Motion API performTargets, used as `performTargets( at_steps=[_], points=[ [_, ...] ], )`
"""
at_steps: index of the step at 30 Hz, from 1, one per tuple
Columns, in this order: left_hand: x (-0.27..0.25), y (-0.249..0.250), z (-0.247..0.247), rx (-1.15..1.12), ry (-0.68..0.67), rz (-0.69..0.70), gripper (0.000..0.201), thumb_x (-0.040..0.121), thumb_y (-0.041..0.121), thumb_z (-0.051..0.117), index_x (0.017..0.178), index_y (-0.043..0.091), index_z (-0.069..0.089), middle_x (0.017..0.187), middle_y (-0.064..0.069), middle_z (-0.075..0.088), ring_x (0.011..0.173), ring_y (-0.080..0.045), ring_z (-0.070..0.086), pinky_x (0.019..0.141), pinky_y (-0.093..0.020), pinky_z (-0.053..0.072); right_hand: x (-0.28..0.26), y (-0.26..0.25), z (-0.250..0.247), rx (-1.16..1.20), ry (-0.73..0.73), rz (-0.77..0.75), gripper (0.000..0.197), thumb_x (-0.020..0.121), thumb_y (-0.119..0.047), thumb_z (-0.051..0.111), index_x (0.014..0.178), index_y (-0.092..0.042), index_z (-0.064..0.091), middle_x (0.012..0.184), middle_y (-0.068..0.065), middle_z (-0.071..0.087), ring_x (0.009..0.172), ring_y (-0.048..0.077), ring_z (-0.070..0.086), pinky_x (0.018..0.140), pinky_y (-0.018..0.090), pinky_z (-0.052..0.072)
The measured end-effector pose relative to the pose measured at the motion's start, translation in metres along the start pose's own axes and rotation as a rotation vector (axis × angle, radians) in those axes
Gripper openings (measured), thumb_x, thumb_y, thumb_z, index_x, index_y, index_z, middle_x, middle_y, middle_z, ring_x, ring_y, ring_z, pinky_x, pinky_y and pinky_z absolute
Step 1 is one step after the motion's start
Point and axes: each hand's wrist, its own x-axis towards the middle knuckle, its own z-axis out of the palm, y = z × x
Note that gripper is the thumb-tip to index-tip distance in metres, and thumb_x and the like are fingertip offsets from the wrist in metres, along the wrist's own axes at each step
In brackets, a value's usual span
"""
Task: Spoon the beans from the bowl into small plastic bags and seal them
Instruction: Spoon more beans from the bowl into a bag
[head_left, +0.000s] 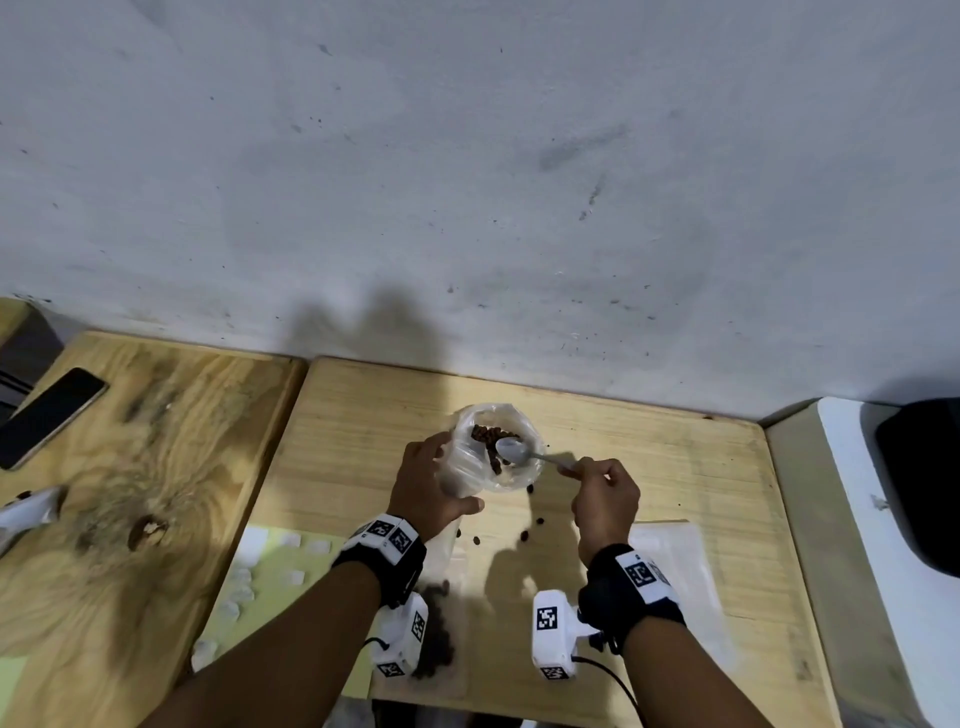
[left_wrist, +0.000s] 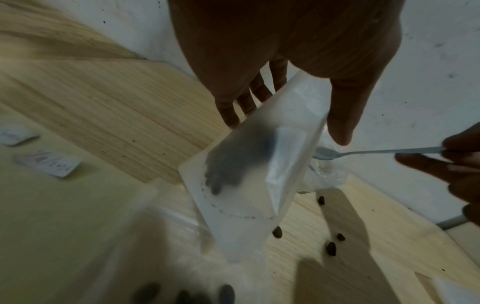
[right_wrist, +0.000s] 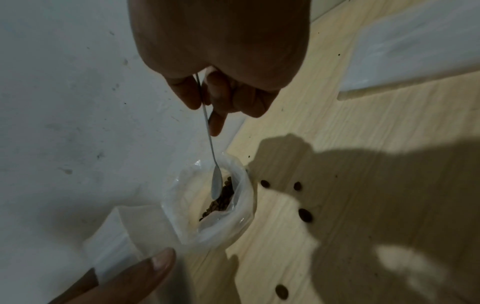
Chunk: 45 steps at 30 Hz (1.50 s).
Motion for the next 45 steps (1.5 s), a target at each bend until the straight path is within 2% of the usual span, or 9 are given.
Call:
performTargets(
  at_steps=[3,6,10,13,17,23,29,34,45],
  points=[
    [-0.003,0.002,-0.002,-0.037,0.025,0.028,0.101,0.049,0.023,0.095,0.137,0.022,0.044,0.122,0.001,0.043,0.106,-0.018,0.055,0.090,-0.033,0.052,0.001,0.008,0.002,-0.092,-0.101,0.077,0.016,0.077,-0.020,0.070,0.062,-0.022,0.067,0.078,0.010,0.072,0.051,0.023,0.045,0.054,0.031,0.035],
    [-0.007,0.006,-0.005,-0.074,0.034,0.074,0.105,0.049,0.027,0.095,0.139,0.025,0.041,0.124,0.004,0.045,0.105,-0.012,0.055,0.086,-0.027,0.049,0.004,0.012,-0.003,-0.261,-0.128,0.057,0.015,0.078,-0.024,0.077,0.089,-0.016,0.071,0.086,0.001,0.068,0.078,0.026,0.061,0.069,0.033,0.047],
    [-0.012,0.011,-0.008,-0.094,0.018,0.128,0.107,0.047,0.033,0.094,0.138,0.029,0.039,0.127,0.007,0.051,0.107,-0.011,0.056,0.089,-0.030,0.050,-0.011,-0.001,-0.012,-0.365,-0.074,-0.199,0.030,0.086,-0.025,0.074,0.114,-0.026,0.063,0.103,0.000,0.063,0.093,0.021,0.061,0.075,0.027,0.046],
    [-0.013,0.017,-0.008,-0.071,-0.016,0.164,0.108,0.047,0.032,0.094,0.139,0.027,0.039,0.130,0.007,0.050,0.110,-0.012,0.054,0.091,-0.029,0.048,-0.029,-0.022,-0.010,-0.256,-0.407,-0.359,0.020,0.094,-0.014,0.063,0.106,-0.029,0.068,0.083,0.004,0.066,0.079,0.018,0.065,0.063,0.014,0.048],
    [-0.016,0.024,-0.007,-0.037,-0.099,0.225,0.115,0.044,0.041,0.092,0.143,0.025,0.036,0.135,0.005,0.046,0.115,-0.014,0.051,0.094,-0.032,0.047,-0.037,-0.039,-0.001,-0.450,-0.766,-0.400,0.024,0.095,-0.020,0.059,0.096,-0.040,0.073,0.087,-0.011,0.071,0.084,0.002,0.067,0.075,0.018,0.048],
    [-0.018,0.033,-0.010,-0.094,-0.134,0.213,0.113,0.046,0.050,0.089,0.143,0.028,0.036,0.127,0.009,0.048,0.105,-0.008,0.054,0.084,-0.022,0.048,-0.025,-0.047,0.002,-0.576,-0.635,-0.497,0.013,0.069,-0.038,0.079,0.074,-0.032,0.068,0.078,-0.012,0.068,0.076,0.009,0.066,0.069,0.035,0.051],
    [-0.010,0.042,-0.018,-0.264,0.084,0.118,0.009,0.086,0.018,0.070,0.089,0.011,0.064,0.080,0.001,0.065,0.072,-0.018,0.059,0.064,-0.021,0.048,-0.023,-0.051,0.002,-0.326,-0.480,-0.491,0.037,0.073,-0.012,0.085,0.099,-0.029,0.065,0.079,0.000,0.065,0.074,0.016,0.062,0.062,0.025,0.051],
    [-0.012,0.049,-0.022,-0.360,0.027,0.103,0.011,0.084,0.020,0.072,0.081,0.010,0.067,0.073,-0.003,0.066,0.067,-0.016,0.059,0.071,-0.036,0.052,-0.023,-0.049,0.005,-0.205,-0.596,-0.270,0.018,0.076,-0.018,0.086,0.091,-0.014,0.078,0.086,0.003,0.074,0.079,0.014,0.069,0.072,0.025,0.051],
    [-0.019,0.060,-0.023,-0.436,-0.036,0.096,0.009,0.079,0.023,0.075,0.078,0.014,0.073,0.079,-0.016,0.072,0.073,-0.021,0.066,0.078,-0.045,0.056,-0.026,-0.054,0.006,-0.124,-0.665,-0.222,0.017,0.080,-0.010,0.081,0.073,-0.001,0.067,0.070,0.000,0.069,0.065,0.011,0.065,0.062,0.021,0.047]
  ],
)
